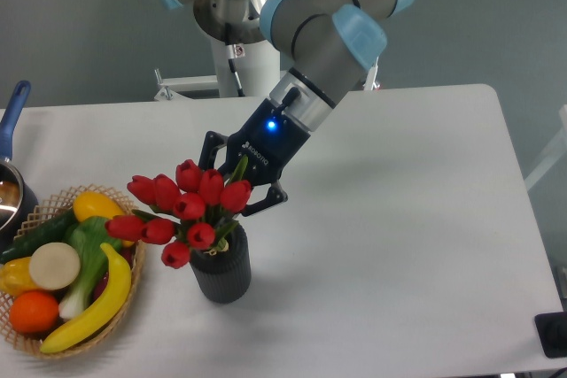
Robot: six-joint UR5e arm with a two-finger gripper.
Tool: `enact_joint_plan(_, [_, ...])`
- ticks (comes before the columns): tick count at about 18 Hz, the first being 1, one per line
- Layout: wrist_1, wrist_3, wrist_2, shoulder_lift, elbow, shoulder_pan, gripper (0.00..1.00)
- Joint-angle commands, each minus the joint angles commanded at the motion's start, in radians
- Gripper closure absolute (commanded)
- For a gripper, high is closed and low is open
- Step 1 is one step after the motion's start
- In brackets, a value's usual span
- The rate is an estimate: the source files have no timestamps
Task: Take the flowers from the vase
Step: 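Lift the gripped tulips up out of the black vase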
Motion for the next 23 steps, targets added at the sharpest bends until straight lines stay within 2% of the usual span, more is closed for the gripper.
enact_joint_plan(5, [0.0,-0.087,-0.015,0.017,0.02,0.011,0.63])
enact_joint_plan(16, [-0.002,-0.161,-0.086,0.045,0.029,0.009,0.63])
enact_joint_plan(23, [-0.002,-0.206,-0.118,0.046,0.072,0.014,0.63])
